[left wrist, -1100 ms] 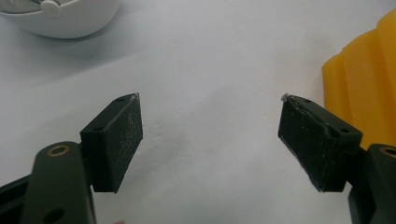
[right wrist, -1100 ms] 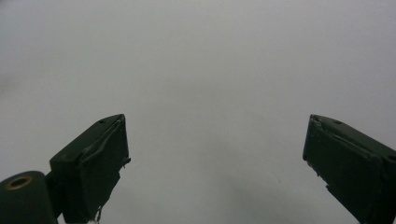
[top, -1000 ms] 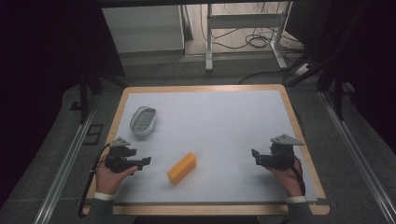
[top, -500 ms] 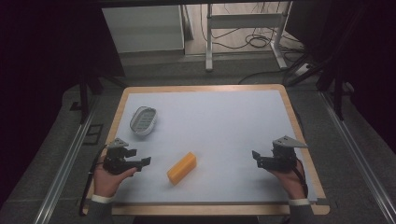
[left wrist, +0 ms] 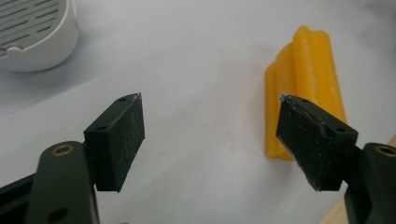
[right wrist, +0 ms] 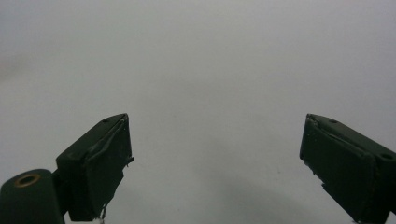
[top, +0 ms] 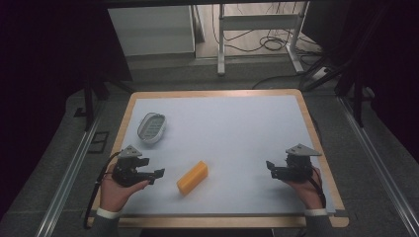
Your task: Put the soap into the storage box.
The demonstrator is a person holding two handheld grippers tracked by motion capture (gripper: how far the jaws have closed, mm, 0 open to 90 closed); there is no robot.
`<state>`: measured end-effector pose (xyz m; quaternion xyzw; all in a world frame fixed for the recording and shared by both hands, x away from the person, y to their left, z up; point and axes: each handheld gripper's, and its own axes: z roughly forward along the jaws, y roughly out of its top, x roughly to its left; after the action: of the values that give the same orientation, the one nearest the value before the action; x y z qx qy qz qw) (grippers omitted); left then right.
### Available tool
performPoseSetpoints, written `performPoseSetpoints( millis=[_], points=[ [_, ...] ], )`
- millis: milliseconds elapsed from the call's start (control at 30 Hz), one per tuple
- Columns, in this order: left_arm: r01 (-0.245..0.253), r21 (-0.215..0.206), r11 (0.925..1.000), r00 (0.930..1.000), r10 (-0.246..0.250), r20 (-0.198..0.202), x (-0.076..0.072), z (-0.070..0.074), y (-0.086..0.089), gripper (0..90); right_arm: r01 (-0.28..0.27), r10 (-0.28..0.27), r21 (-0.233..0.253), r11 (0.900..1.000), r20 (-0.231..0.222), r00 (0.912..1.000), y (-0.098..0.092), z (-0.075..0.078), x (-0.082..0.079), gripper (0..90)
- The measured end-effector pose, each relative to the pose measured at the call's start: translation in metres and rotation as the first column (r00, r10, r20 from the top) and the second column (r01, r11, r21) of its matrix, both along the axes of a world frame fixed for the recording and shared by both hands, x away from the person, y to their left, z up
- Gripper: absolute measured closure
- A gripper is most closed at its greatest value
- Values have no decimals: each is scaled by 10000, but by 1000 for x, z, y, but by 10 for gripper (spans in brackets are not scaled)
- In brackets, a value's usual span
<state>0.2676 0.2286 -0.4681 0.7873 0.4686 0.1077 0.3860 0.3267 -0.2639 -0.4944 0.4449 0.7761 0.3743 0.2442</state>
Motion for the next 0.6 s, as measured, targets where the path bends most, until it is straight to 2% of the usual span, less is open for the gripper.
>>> performPoseSetpoints(
  millis=[233,400,567,600],
  points=[
    [244,193,9995,9996,-242,-110,-2,4,-10,237,323,-328,186,9993,319,9990,-8,4,-1,90],
    [608,413,9973,9981,-604,-94,-4,9,-24,235,360,-366,199,9992,286,9989,-9,3,-1,89],
    [1215,487,9914,9922,-1200,-345,-1,8,-41,228,361,-365,164,9992,220,9991,-7,0,-1,89],
    [1215,487,9914,9922,-1200,-345,-1,8,-41,228,369,-372,141,9992,232,9990,-8,0,0,89]
  ],
)
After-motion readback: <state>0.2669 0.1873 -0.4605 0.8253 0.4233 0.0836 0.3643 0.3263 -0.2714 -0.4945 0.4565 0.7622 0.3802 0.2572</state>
